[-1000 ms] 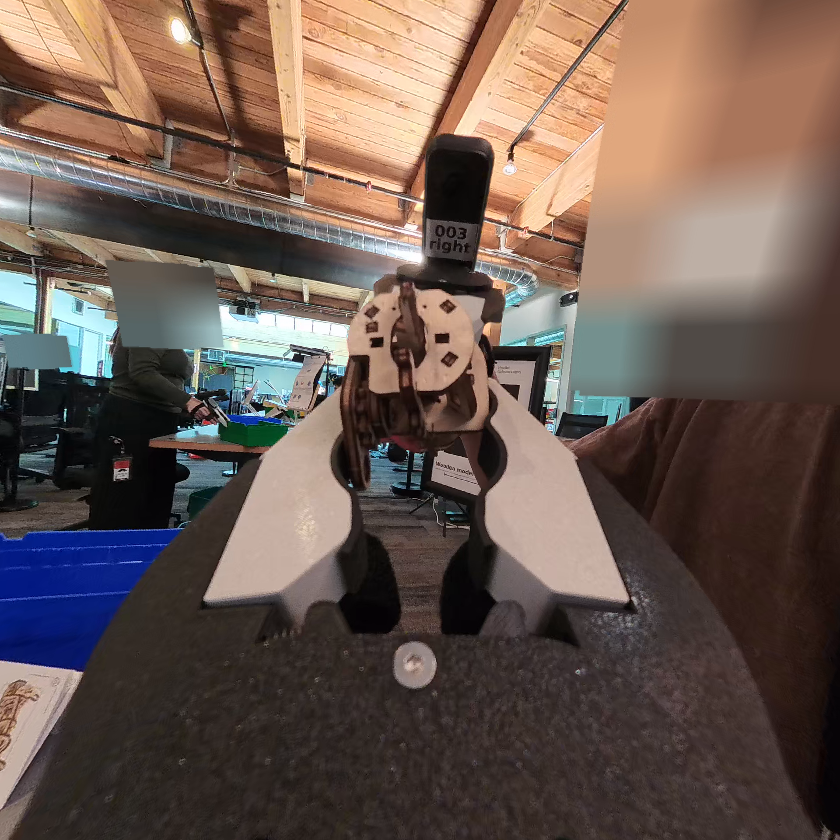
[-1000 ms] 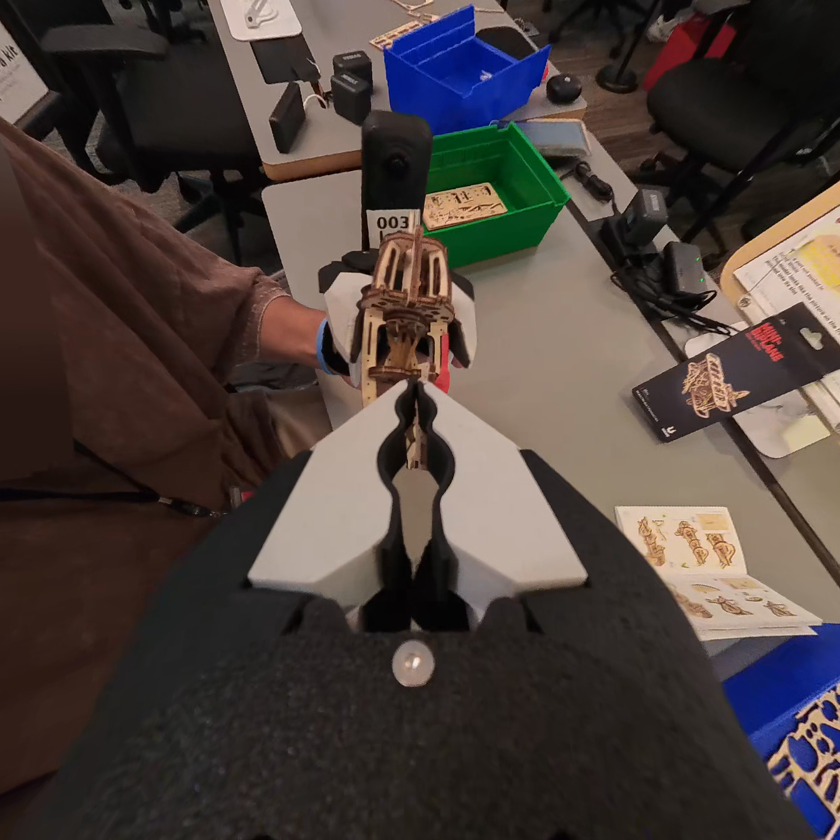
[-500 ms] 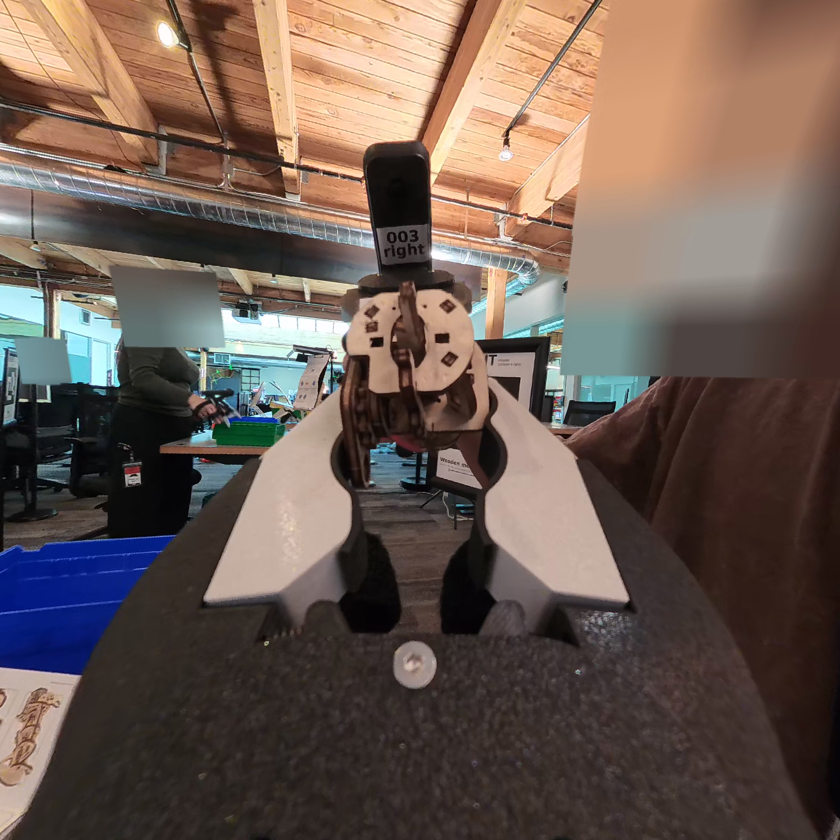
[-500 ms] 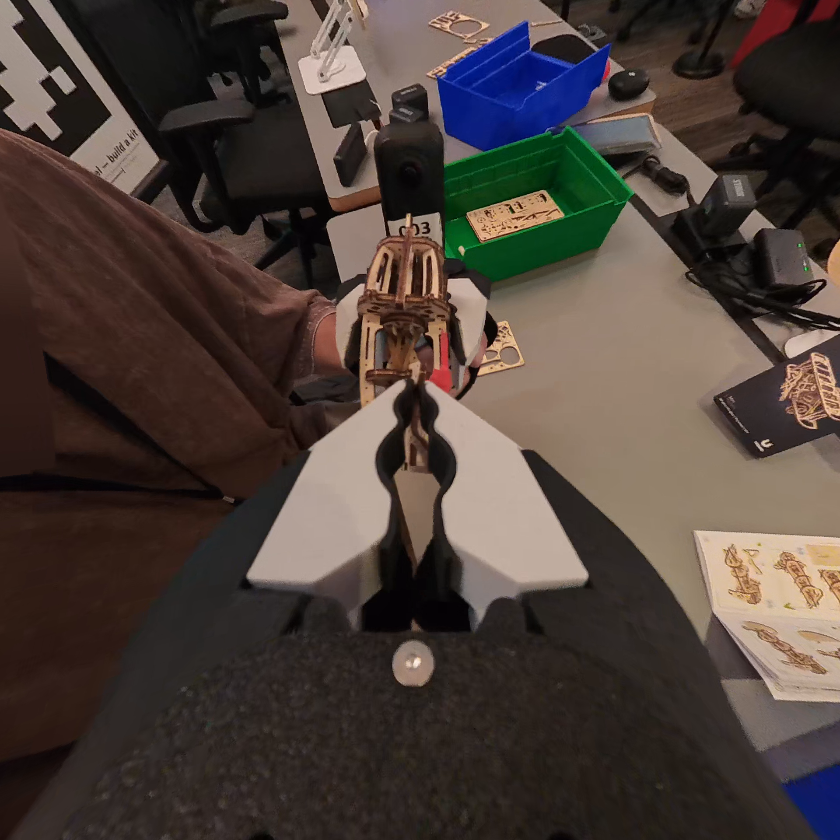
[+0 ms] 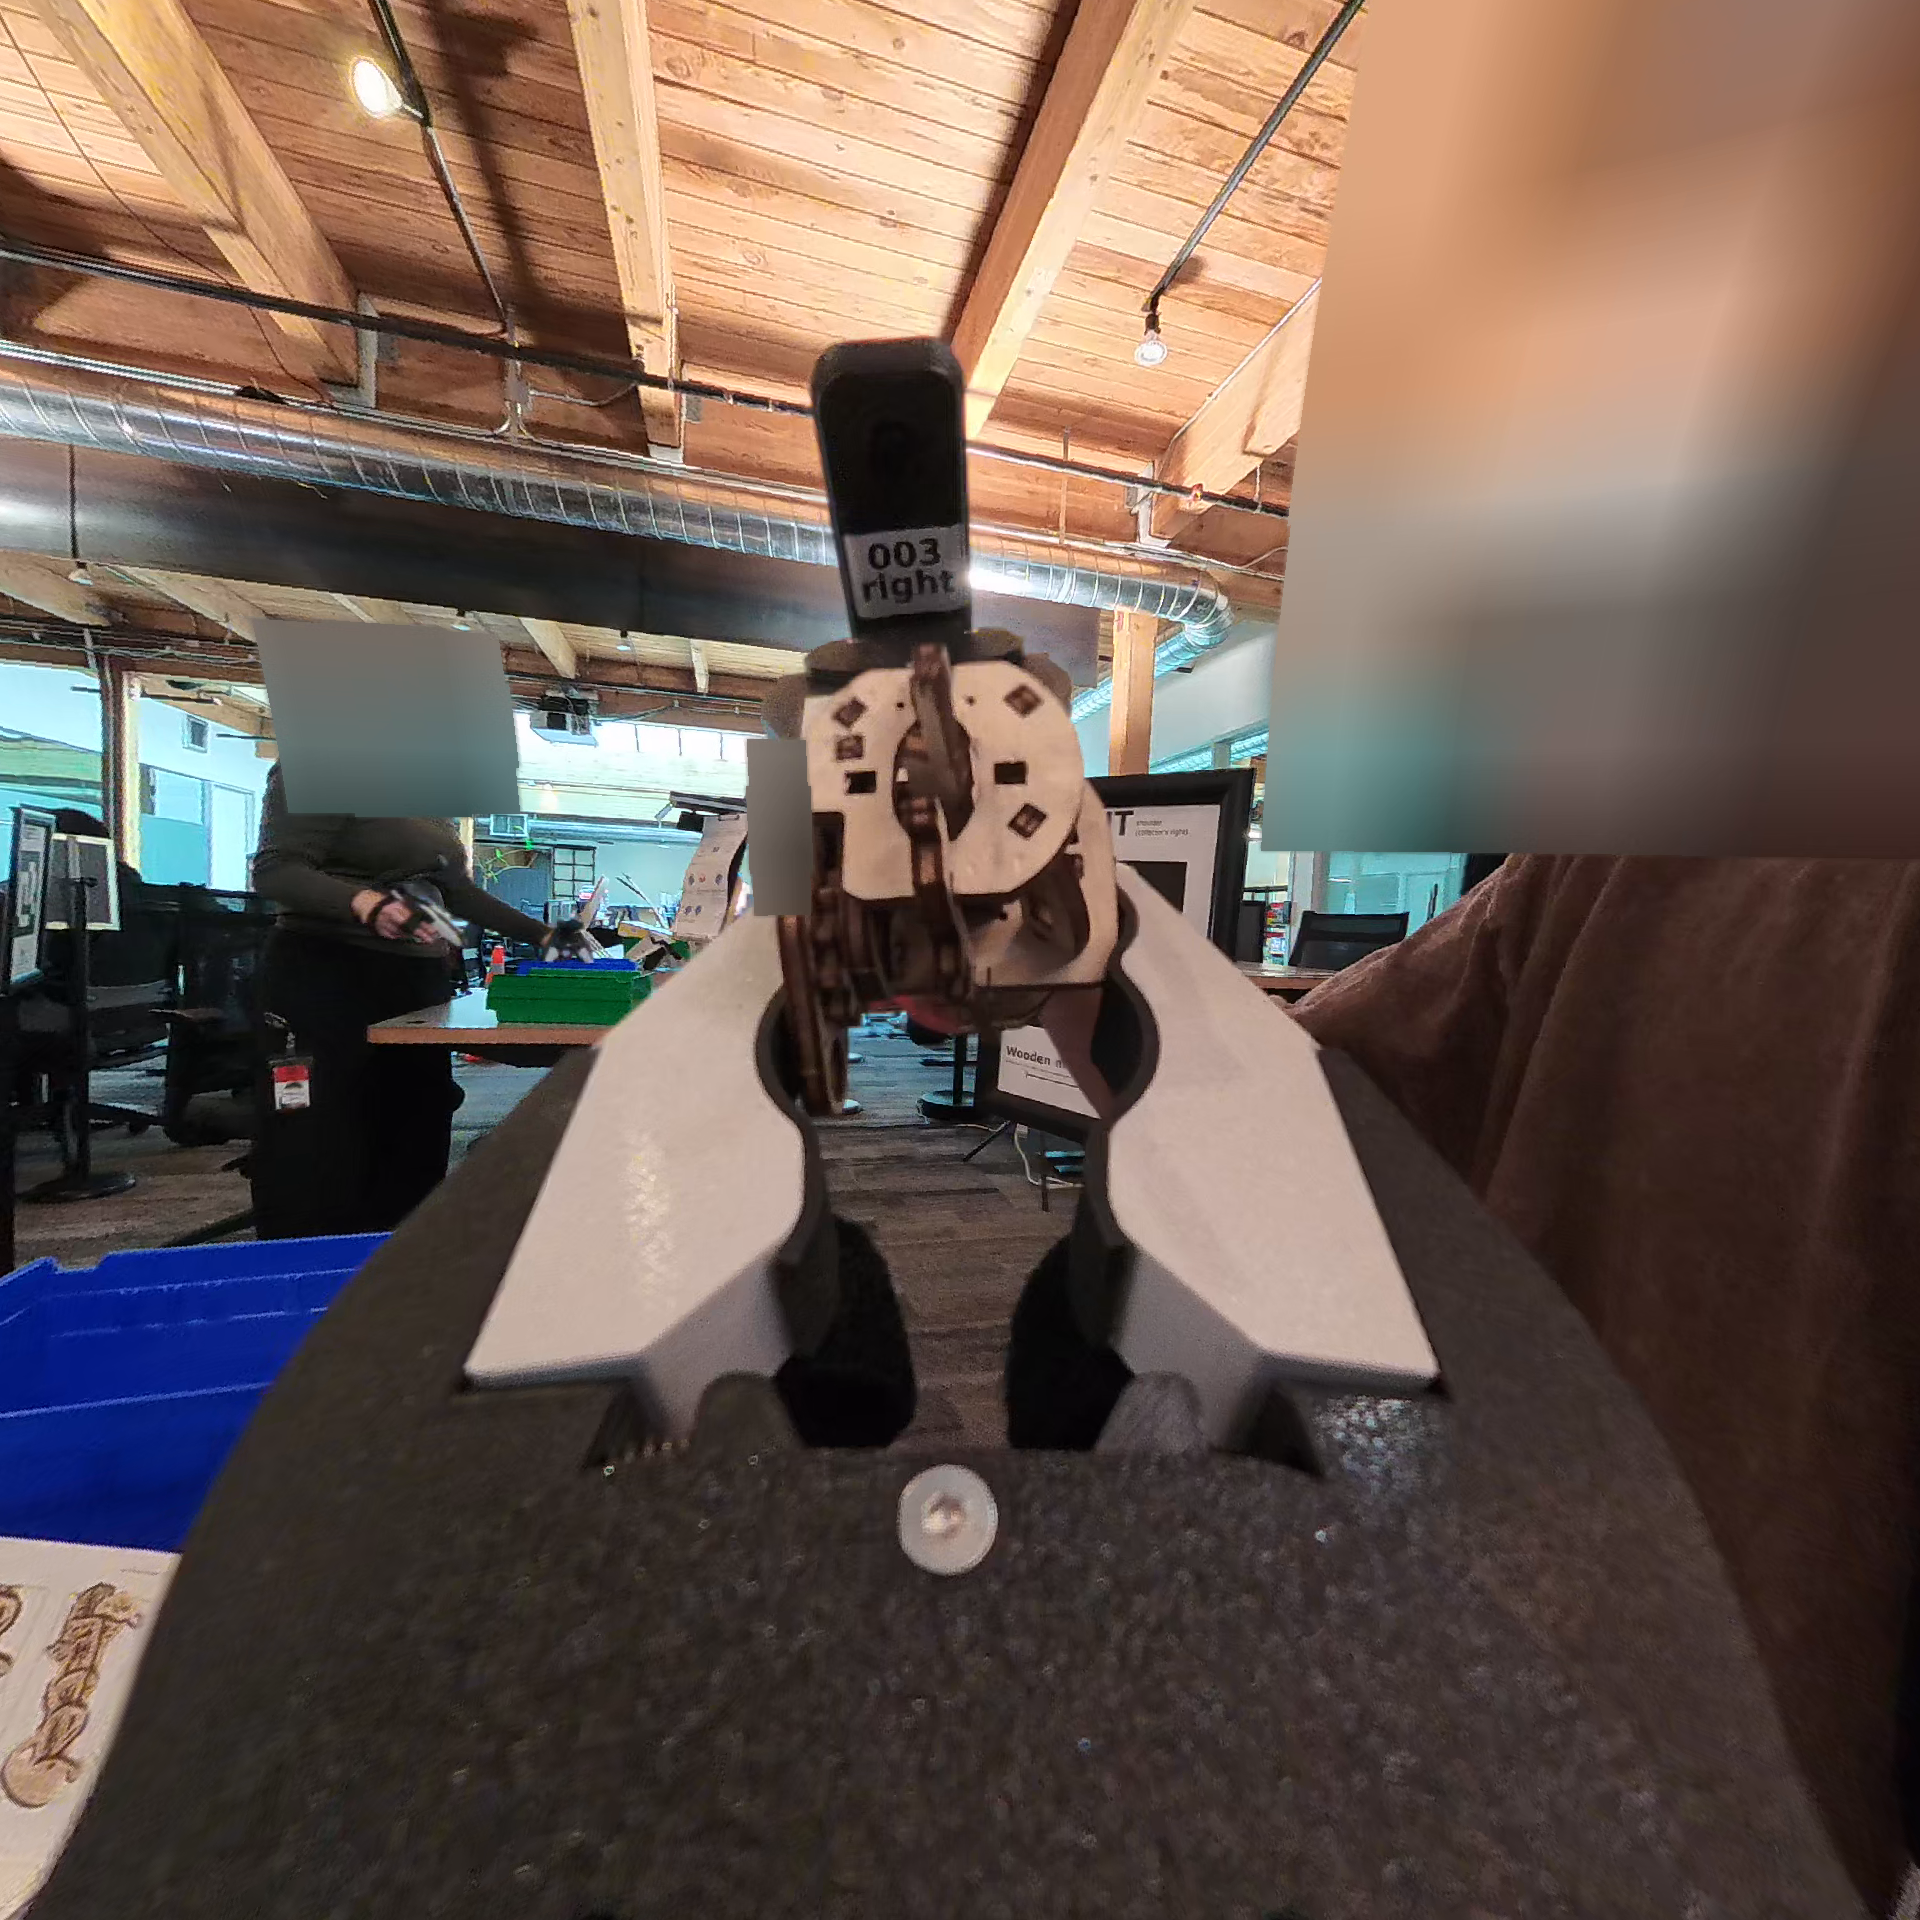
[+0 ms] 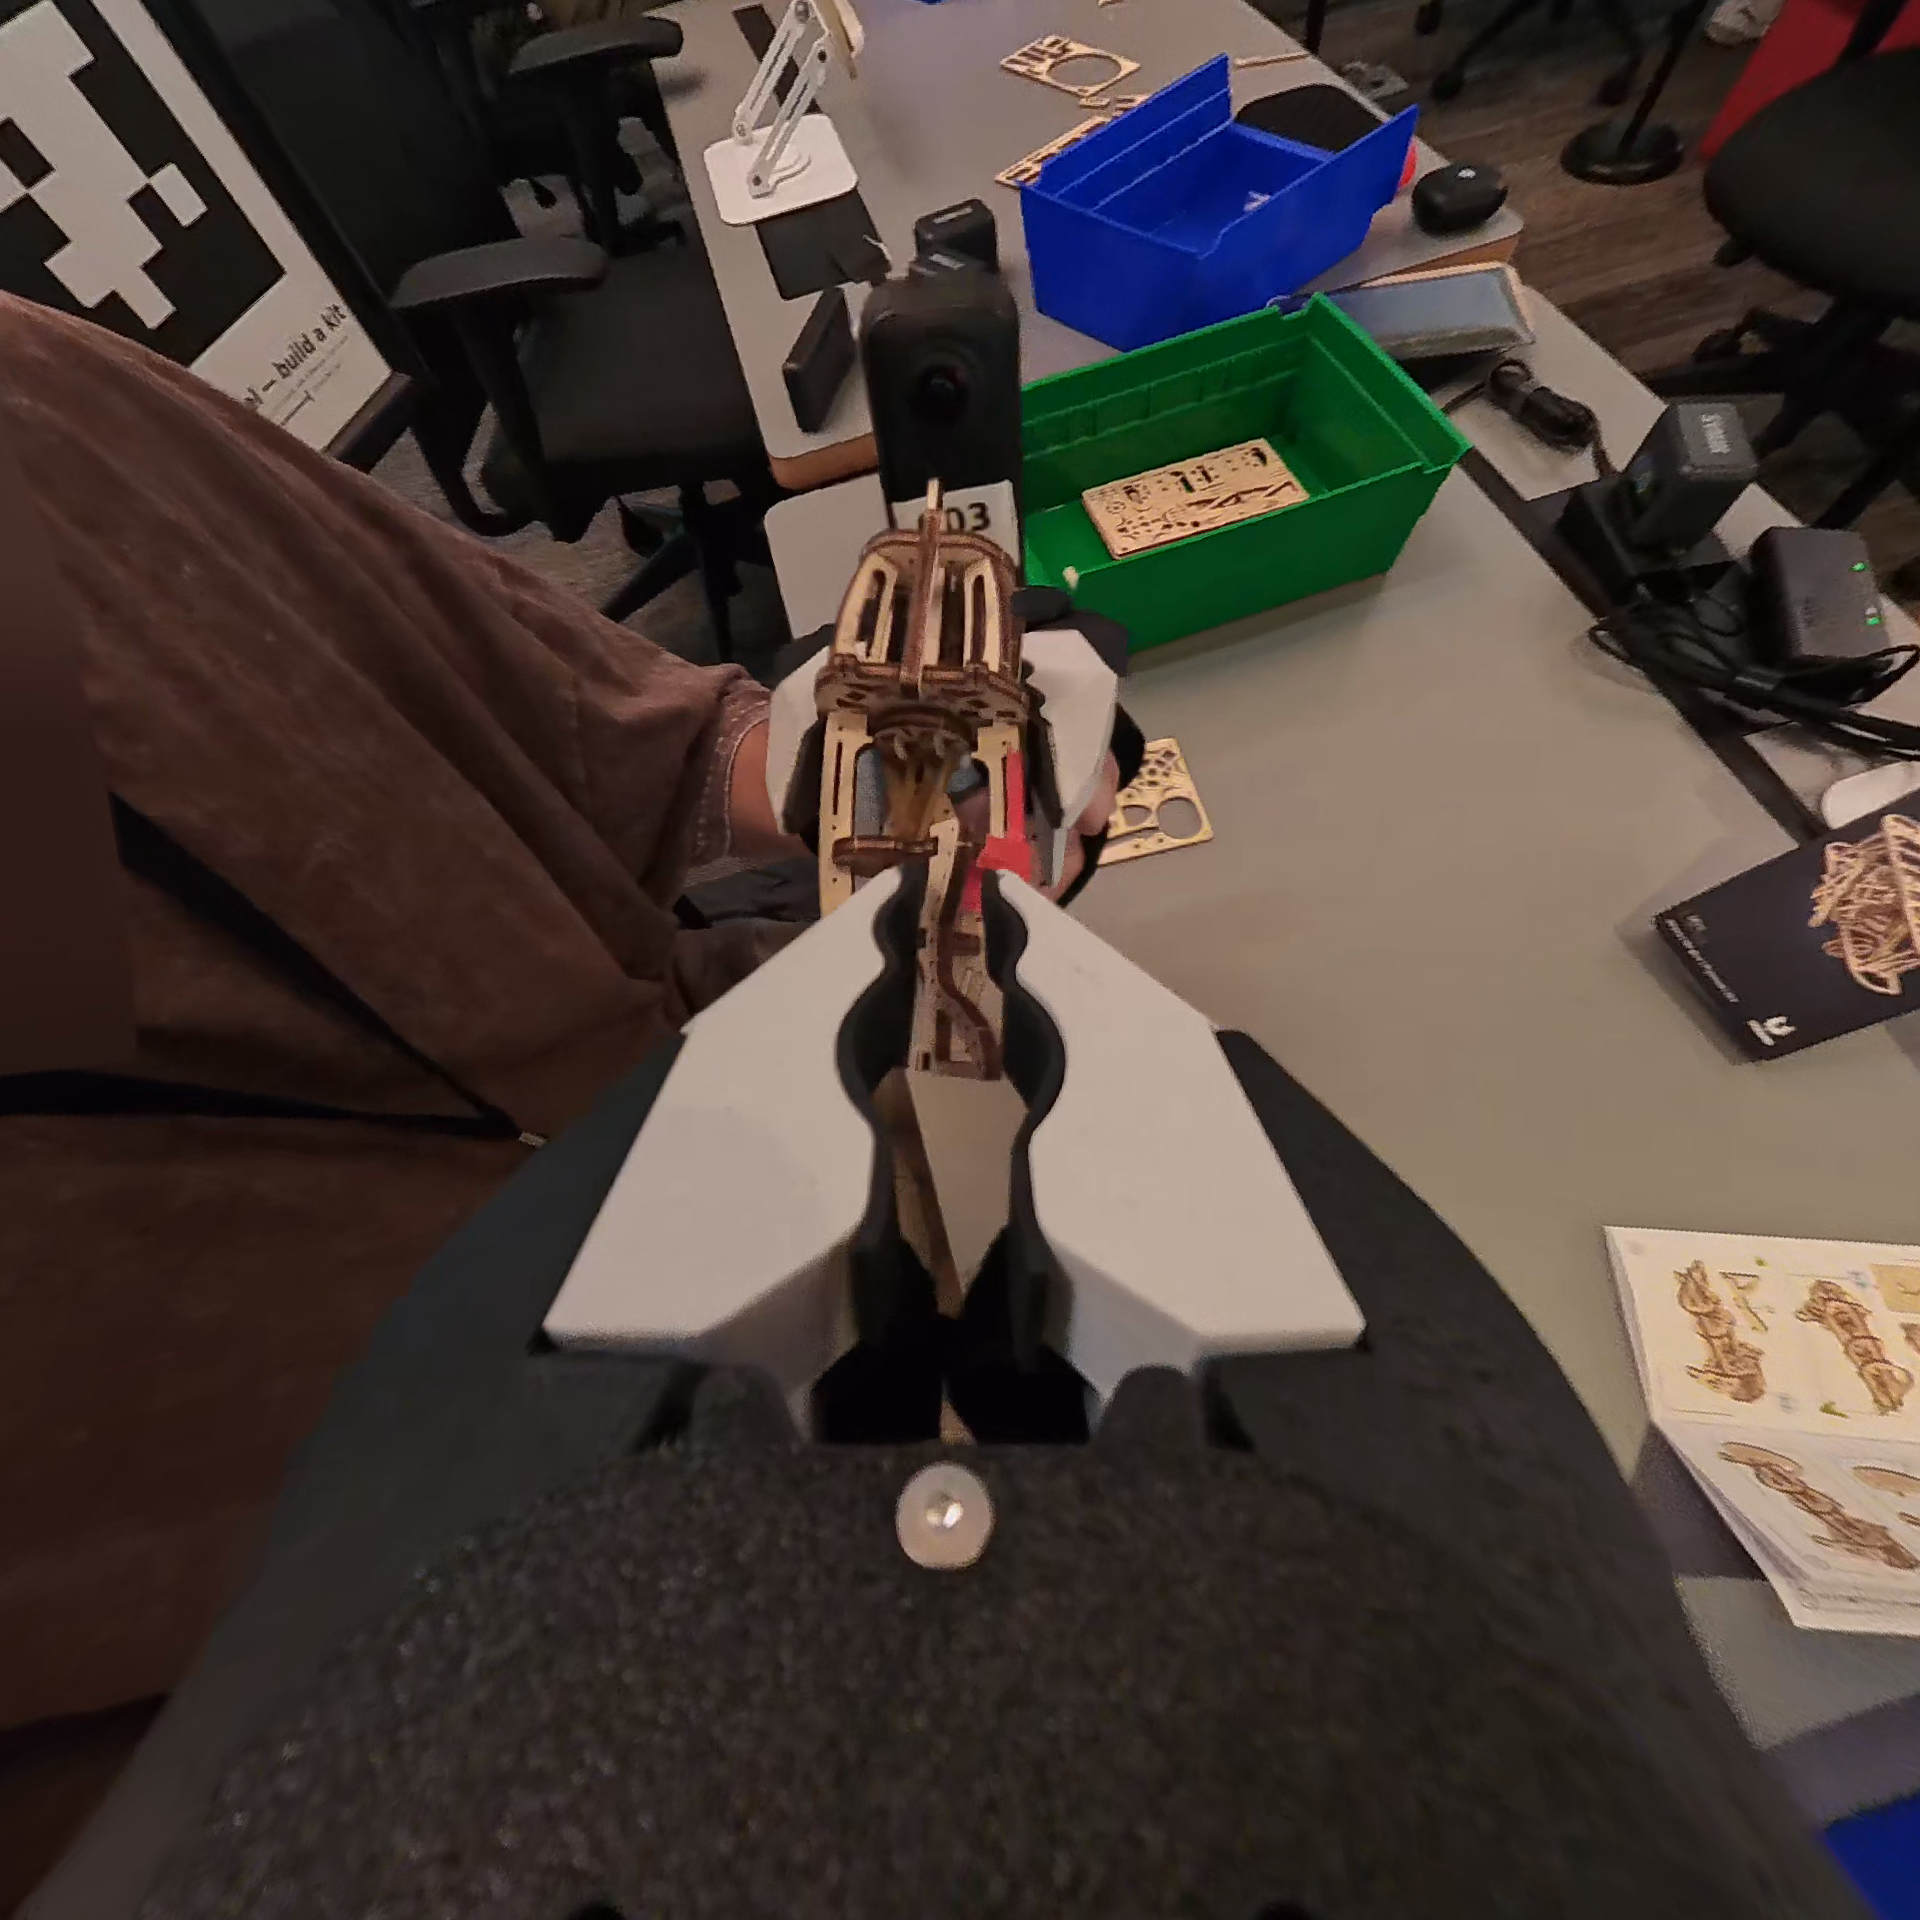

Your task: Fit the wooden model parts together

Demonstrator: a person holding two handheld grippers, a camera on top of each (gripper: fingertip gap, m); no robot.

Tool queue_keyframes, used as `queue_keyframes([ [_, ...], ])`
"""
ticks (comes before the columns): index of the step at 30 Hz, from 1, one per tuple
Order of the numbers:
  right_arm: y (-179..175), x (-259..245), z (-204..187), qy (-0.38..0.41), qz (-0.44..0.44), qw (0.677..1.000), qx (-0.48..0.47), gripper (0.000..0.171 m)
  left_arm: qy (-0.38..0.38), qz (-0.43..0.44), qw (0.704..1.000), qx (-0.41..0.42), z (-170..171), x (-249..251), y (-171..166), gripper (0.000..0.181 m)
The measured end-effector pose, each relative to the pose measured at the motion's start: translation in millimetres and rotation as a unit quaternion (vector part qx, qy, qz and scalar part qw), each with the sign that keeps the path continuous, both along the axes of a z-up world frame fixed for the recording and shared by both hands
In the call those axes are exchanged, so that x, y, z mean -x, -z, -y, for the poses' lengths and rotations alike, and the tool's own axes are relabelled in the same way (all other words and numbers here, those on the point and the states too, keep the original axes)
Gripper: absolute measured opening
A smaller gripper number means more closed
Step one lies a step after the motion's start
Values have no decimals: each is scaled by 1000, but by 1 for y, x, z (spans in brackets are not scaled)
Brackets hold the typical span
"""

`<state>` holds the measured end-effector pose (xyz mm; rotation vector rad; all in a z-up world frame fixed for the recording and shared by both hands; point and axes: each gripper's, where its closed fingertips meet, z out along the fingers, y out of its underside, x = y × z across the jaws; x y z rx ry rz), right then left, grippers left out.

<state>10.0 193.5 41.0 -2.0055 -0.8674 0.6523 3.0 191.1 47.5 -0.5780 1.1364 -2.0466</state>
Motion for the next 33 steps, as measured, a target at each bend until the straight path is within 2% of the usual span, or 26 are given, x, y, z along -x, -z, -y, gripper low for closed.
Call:
queue_keyframes([
  [4,1,2,0,-2,-4,1000,-2,3,-3,1,1000,-2,0,1,-1,49],
  [9,-5,8,5,-9,-12,1000,-6,3,-6,0,1000,-1,-2,0,-1,49],
  [19,0,8,4,1,32,999,-21,2,-5,2,1000,1,-1,1,-2,48],
  [30,1,8,0,10,38,999,-20,2,-3,5,1000,16,-4,2,-3,49],
  [33,3,6,-1,17,49,998,-23,8,-2,4,1000,19,-4,1,-3,48],
])
